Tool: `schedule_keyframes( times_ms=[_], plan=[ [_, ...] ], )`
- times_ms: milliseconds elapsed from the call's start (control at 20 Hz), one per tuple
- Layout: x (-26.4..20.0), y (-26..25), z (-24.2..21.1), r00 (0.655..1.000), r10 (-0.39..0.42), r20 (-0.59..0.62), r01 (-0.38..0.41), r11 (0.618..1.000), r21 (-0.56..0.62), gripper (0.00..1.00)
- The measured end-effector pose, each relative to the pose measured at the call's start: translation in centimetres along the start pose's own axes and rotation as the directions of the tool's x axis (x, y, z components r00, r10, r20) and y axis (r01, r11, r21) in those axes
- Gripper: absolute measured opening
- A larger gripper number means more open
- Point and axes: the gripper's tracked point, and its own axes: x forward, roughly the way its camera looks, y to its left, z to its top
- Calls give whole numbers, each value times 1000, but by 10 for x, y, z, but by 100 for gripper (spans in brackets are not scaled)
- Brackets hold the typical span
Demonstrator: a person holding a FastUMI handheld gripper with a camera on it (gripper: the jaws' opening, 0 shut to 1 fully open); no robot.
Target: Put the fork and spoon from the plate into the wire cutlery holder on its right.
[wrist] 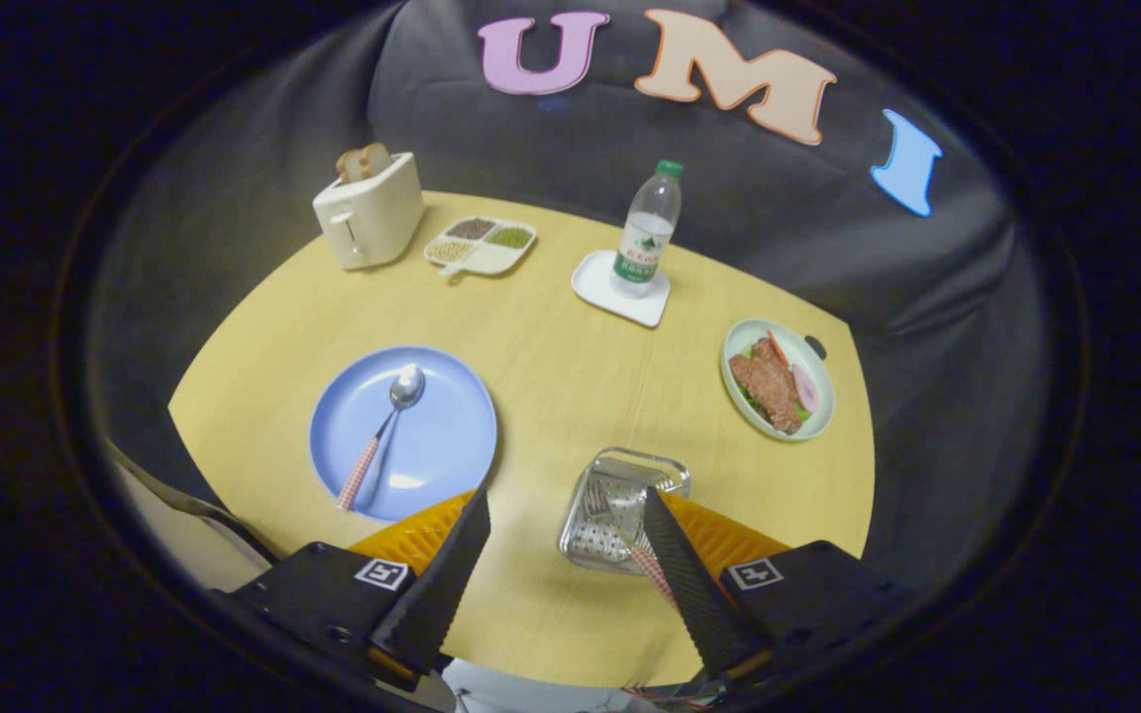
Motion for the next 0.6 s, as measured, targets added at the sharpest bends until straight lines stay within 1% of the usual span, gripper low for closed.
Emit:
schedule_keyframes(
  times_ms=[100, 200, 350, 500, 600],
  plan=[
    [-4, 19, 9, 996, -21, 87, 16, 999, 52, 100],
    [-4, 35, 11, 988, -45, 147, 35, 997, 71, 100],
    [0, 56, 6, 979, -78, 187, 63, 995, 82, 100],
    [10, 80, 6, 971, -91, 221, 67, 991, 114, 100],
    [19, 99, 3, 970, -83, 229, 53, 990, 134, 100]
  ],
)
